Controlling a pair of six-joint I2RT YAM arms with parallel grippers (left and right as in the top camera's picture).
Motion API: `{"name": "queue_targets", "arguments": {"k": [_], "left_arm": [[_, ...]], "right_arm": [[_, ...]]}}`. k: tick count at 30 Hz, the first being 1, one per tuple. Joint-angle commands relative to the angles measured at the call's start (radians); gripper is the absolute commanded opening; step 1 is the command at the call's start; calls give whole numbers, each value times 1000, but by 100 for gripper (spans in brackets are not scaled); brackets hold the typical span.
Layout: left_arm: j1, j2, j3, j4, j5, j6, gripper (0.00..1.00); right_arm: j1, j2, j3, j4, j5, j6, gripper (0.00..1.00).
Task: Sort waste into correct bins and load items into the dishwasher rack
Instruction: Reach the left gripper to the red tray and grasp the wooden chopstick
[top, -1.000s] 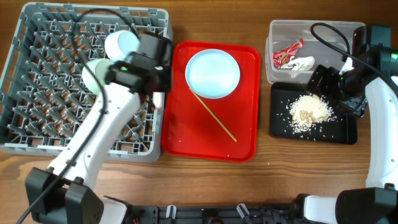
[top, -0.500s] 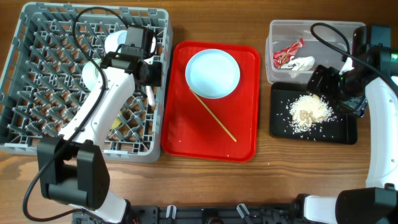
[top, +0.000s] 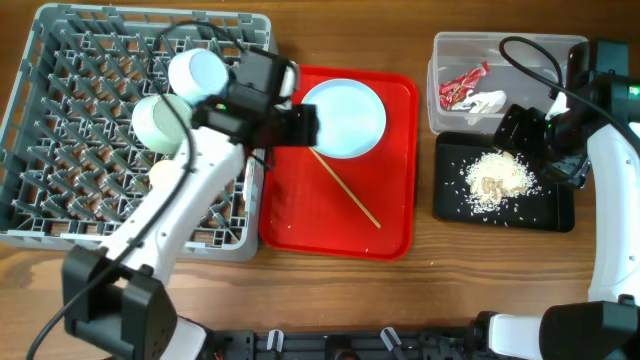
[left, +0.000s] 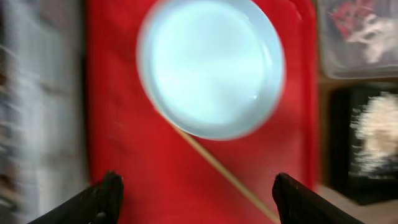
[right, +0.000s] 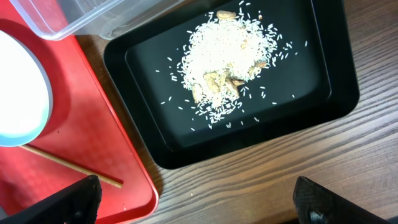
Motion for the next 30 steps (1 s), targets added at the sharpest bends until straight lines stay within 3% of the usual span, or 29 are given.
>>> {"name": "queue_targets", "arguments": {"k": [1, 3, 11, 15, 23, 30], "left_arm": [[-104, 86, -11, -5, -16, -315, 77], [-157, 129, -11, -3, -45, -409, 76], [-291, 256, -11, 0, -206, -564, 71], [-336, 312, -11, 8, -291, -563, 71], [-351, 385, -11, 3, -276, -564, 72], [-351, 387, -11, -76, -257, -563, 53]], "right_arm": [[-2, -21, 10, -1, -14, -13, 100], [-2, -21, 10, -2, -14, -13, 100], [-2, -21, 10, -5, -14, -13, 100], [-2, -21, 10, -6, -21, -13, 100], [-2, -21, 10, -6, -21, -13, 100], [-2, -21, 10, -6, -21, -13, 100]]}}
